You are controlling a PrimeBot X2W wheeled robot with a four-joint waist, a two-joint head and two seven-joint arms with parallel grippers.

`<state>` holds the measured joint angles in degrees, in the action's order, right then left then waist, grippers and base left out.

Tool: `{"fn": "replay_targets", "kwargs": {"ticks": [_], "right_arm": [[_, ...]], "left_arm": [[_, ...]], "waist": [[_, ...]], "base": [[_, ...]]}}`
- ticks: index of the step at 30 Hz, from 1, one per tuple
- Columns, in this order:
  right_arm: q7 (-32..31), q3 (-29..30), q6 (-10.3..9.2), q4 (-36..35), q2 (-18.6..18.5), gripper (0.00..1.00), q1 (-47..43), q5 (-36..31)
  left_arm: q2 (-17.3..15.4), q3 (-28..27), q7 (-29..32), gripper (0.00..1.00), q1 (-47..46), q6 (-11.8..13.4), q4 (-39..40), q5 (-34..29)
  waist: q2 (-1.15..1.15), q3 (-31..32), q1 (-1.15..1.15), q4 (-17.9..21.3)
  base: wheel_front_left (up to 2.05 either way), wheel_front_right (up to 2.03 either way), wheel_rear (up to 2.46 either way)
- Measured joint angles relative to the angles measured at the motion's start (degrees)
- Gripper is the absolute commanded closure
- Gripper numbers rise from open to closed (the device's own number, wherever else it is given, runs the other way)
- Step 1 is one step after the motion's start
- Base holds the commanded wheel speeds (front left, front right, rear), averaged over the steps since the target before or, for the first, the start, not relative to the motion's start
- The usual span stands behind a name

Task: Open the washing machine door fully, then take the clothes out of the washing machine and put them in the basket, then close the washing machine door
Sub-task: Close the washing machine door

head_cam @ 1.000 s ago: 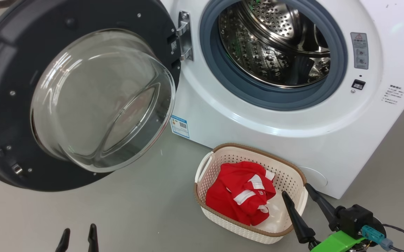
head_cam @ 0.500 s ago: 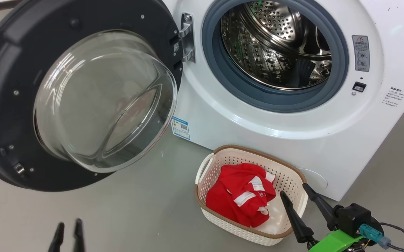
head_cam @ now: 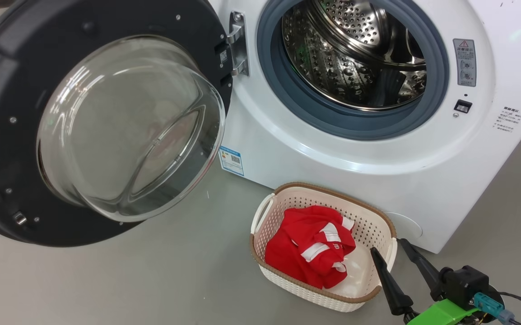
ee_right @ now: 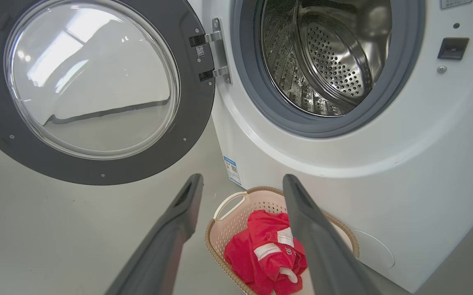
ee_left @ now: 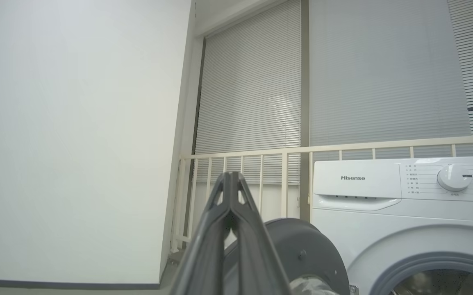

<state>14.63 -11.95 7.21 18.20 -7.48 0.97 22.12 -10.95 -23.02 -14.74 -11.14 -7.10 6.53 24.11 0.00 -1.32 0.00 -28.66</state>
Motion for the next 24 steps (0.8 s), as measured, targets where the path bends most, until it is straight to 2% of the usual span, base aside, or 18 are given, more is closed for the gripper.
{"fn": "replay_targets", "kwargs": {"ticks": [6, 10, 12, 15, 16, 19, 21, 24], "right_arm": [[0.0, 0.97, 0.0, -0.64, 0.04, 0.0, -1.13, -0.49], [0.0, 2.04, 0.0, -1.02, 0.04, 0.0, -1.17, -0.57], [0.0, 2.14, 0.0, -1.2, 0.05, 0.0, -1.16, -0.71], [0.0, 2.19, 0.0, -1.43, 0.07, 0.0, -1.15, -1.23], [0.0, 2.21, 0.0, -1.48, 0.07, 0.0, -1.13, -1.55], [0.0, 2.2, 0.0, -1.54, 0.08, 0.0, -1.06, -1.56], [0.0, 2.16, 0.0, -1.57, 0.11, 0.0, -0.97, -1.64], [0.0, 2.2, 0.0, -1.56, 0.09, 0.0, -0.91, -1.78]], "left_arm": [[-11.92, -0.45, -0.07, 1.0, -14.02, -0.01, -8.24, 7.64], [-16.35, 1.4, -0.04, 1.0, -21.93, -0.02, -20.3, 13.86], [-17.36, 1.58, 0.92, 1.0, -25.86, -0.04, -27.51, 19.19], [-20.27, 2.78, 4.88, 1.0, -30.91, -0.04, -36.95, 24.12], [-22.19, 3.52, 7.9, 1.0, -34.06, -0.04, -42.37, 26.61], [-24.55, 5.38, 12.41, 1.0, -37.52, -0.04, -49.21, 28.86], [-25.47, 6.72, 17.56, 1.0, -39.33, -0.04, -53.57, 31.54], [-26.21, 9.14, 28.51, 1.0, -40.72, -0.04, -58.69, 35.34]], "waist": [[0.0, -0.85, 0.0, 0.28], [0.0, -1.56, 0.0, 0.42], [0.0, -1.94, 0.0, 0.57], [0.0, -2.64, 0.0, 0.95], [0.0, -3.15, 0.0, 1.24], [0.0, -3.99, 0.0, 1.64], [0.0, -4.43, 0.0, 1.98], [0.0, -5.13, 0.0, 2.46]], "base": [[0.0, 0.0, 0.0], [0.0, 0.0, 0.0], [0.0, 0.0, 0.0], [0.0, 0.0, 0.0], [0.0, 0.0, 0.0], [0.0, 0.0, 0.0], [0.0, 0.0, 0.0], [0.0, 0.0, 0.0]]}}
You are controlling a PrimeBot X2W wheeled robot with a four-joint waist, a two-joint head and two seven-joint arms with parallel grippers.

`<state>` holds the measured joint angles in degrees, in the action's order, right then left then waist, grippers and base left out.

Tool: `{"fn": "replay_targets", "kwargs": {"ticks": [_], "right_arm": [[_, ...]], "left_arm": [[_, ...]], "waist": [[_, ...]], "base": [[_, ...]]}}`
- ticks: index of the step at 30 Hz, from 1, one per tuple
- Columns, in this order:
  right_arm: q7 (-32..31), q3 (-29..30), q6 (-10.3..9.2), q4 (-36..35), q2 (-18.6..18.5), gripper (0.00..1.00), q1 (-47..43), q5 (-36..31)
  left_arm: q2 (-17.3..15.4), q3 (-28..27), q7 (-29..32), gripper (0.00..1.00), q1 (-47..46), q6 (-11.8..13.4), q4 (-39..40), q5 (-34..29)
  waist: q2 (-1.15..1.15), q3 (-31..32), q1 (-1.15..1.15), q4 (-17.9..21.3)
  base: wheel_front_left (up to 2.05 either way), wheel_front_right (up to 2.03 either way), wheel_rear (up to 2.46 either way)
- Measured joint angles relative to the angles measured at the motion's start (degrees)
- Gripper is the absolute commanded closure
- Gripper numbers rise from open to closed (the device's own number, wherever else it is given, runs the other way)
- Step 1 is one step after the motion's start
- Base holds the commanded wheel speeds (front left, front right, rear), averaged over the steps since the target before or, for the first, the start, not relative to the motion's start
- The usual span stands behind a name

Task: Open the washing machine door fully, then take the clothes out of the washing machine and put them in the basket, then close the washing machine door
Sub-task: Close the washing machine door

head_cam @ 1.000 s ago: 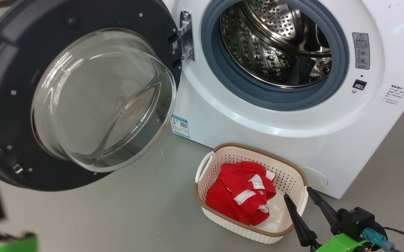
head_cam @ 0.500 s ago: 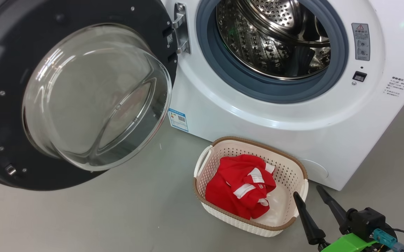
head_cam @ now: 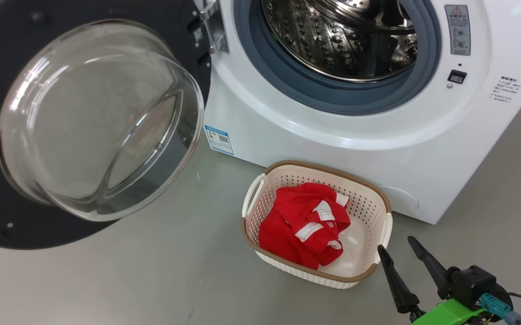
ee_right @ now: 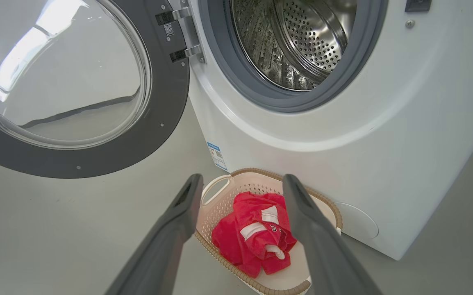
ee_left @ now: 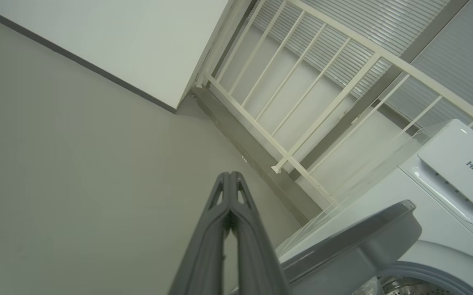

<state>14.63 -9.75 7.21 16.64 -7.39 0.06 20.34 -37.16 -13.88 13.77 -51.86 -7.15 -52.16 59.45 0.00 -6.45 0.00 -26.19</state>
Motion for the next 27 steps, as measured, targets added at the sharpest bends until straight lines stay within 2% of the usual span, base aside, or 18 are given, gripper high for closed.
{"fn": "replay_targets", "kwargs": {"ticks": [6, 12, 17, 27], "right_arm": [[0.0, 0.49, 0.0, -0.15, -0.15, 0.0, 0.43, -0.25], [0.0, 1.1, 0.0, -0.15, -0.51, 0.0, 0.43, -0.29], [0.0, 1.22, 0.0, -0.16, -0.52, 0.0, 0.46, -0.34], [0.0, 1.49, 0.0, -0.14, -0.35, 0.0, 0.46, -0.34]], "left_arm": [[-1.57, 1.55, 9.23, 1.0, -1.35, 0.0, -5.5, 3.18], [-0.82, 3.56, 16.84, 1.0, -1.32, 0.0, -5.94, 6.22], [-0.26, 4.74, 21.18, 1.0, 0.44, 0.0, -3.98, 8.23], [-2.18, 6.75, 29.18, 1.0, 6.41, 0.09, 5.41, 13.16]], "waist": [[0.0, -1.42, 0.0, 0.73], [0.0, -2.17, 0.0, 1.23], [0.0, -2.23, 0.0, 1.64], [0.0, -1.01, 0.0, 1.79]], "base": [[0.0, 0.0, 0.0], [0.0, 0.0, 0.0], [0.0, 0.0, 0.0], [0.0, 0.0, 0.0]]}}
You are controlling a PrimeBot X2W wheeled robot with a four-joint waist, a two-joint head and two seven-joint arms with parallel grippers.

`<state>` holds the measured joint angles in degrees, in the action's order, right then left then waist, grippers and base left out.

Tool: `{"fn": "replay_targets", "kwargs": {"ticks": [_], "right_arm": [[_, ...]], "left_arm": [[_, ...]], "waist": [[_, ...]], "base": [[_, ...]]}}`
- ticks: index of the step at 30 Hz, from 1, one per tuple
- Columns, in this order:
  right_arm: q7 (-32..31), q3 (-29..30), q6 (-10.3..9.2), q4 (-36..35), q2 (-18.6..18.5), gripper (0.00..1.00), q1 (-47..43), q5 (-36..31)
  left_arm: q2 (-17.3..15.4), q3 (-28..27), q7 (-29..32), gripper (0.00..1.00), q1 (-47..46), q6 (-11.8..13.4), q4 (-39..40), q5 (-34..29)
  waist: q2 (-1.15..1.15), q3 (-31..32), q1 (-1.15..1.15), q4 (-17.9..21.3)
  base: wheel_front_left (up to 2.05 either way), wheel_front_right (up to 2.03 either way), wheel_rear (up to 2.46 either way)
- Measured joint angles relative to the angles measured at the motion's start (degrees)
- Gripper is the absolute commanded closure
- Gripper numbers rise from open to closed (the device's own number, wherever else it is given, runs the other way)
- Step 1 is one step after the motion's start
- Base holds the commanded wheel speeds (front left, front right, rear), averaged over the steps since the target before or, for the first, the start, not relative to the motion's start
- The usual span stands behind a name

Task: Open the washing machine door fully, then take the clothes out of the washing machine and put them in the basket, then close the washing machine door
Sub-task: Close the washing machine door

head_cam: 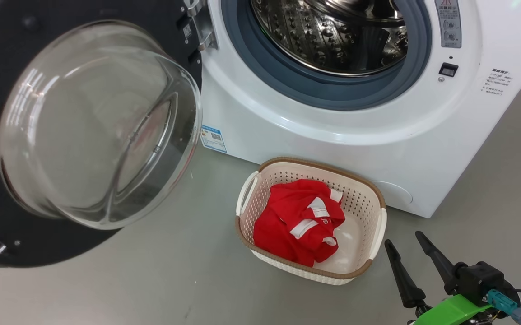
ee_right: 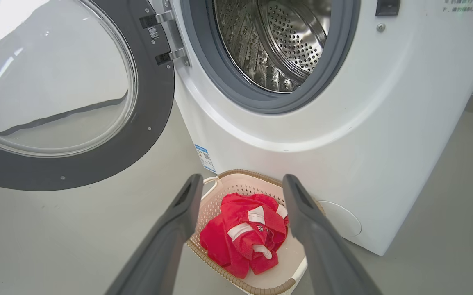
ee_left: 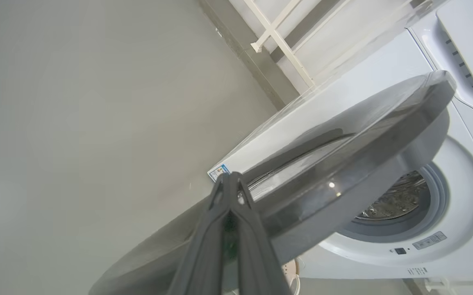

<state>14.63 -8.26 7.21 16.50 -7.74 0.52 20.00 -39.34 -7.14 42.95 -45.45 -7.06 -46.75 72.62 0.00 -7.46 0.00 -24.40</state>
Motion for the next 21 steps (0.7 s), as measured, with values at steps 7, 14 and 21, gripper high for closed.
{"fn": "replay_targets", "kwargs": {"ticks": [7, 14, 21], "right_arm": [[0.0, 0.15, 0.0, 0.07, 0.66, 0.0, -0.03, 0.01], [0.0, 0.18, 0.0, 0.05, 0.91, 0.0, -0.29, 0.01], [0.0, 0.2, 0.0, -0.01, 1.47, 0.0, -0.63, 0.07]], "left_arm": [[0.13, 2.04, 4.86, 1.0, 6.26, 0.0, 10.9, 5.02], [0.69, 4.08, 7.51, 1.0, 11.97, -0.02, 20.96, 8.79], [0.68, 6.6, 8.5, 1.0, 15.79, -0.02, 30.88, 11.87]], "waist": [[0.0, 1.66, 0.0, 0.02], [0.0, 3.3, 0.0, 0.09], [0.0, 4.69, 0.0, 0.76]], "base": [[0.0, 0.0, 0.0], [0.0, 0.0, 0.0], [0.0, 0.0, 0.0]]}}
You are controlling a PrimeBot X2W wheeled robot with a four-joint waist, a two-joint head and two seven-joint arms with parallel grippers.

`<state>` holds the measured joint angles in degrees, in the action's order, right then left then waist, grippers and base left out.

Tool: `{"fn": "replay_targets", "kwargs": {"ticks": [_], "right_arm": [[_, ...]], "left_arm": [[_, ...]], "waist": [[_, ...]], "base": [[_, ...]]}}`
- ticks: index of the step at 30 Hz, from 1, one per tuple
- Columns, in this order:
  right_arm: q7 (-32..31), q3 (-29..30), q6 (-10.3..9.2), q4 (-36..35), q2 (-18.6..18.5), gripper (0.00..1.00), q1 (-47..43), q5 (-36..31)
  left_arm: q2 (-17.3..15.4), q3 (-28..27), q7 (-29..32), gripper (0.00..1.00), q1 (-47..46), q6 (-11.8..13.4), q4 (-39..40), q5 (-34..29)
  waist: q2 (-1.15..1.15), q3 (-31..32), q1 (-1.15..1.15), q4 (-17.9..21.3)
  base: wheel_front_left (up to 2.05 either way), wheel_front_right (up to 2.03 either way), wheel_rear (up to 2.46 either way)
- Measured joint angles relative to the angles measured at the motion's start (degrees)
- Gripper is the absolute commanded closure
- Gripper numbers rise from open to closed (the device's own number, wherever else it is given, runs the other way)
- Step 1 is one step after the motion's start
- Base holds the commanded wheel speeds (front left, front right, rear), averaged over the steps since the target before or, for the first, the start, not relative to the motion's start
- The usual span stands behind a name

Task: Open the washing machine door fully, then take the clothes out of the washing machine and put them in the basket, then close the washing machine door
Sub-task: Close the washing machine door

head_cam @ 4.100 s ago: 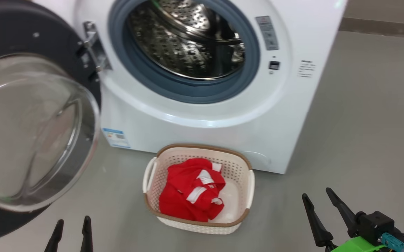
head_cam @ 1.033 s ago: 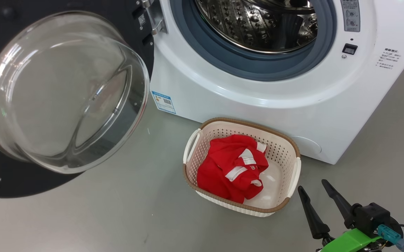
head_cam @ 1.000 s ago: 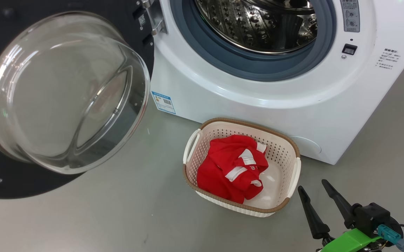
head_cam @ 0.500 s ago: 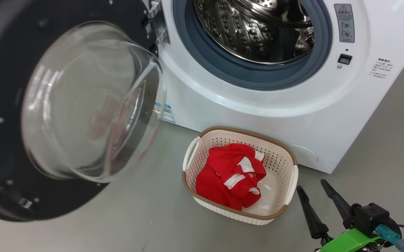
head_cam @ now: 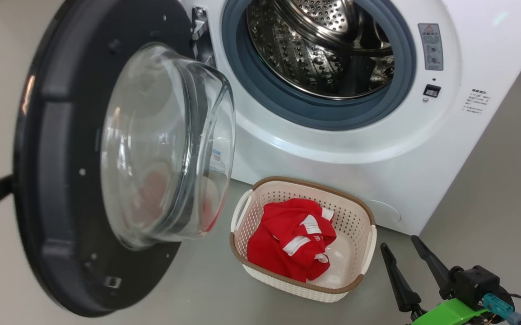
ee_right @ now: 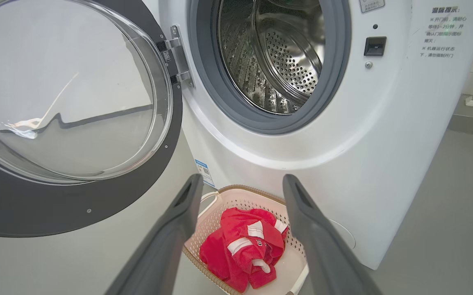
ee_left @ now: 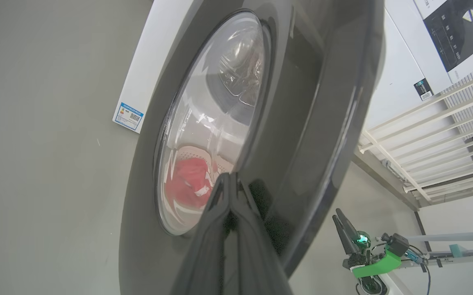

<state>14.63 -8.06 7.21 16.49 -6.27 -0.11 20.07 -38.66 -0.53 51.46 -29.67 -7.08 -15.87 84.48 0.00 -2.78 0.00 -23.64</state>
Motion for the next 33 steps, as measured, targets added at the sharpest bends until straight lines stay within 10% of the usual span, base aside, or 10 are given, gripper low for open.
{"fn": "replay_targets", "kwargs": {"ticks": [18, 33], "right_arm": [[0.0, 0.29, 0.0, -0.4, 1.15, 0.0, -1.18, 0.19], [0.0, 1.41, 0.0, -0.92, 1.27, 0.0, -0.87, 0.15]], "left_arm": [[6.43, 12.63, -5.83, 1.0, 2.64, 0.0, 14.95, -1.36], [17.46, 24.13, -25.53, 1.0, -4.5, 0.0, 11.18, -9.49]], "waist": [[0.0, 1.97, 0.0, 5.49], [0.0, -0.17, 0.01, 10.73]], "base": [[0.0, 0.0, 0.0], [0.0, 0.0, 0.0]]}}
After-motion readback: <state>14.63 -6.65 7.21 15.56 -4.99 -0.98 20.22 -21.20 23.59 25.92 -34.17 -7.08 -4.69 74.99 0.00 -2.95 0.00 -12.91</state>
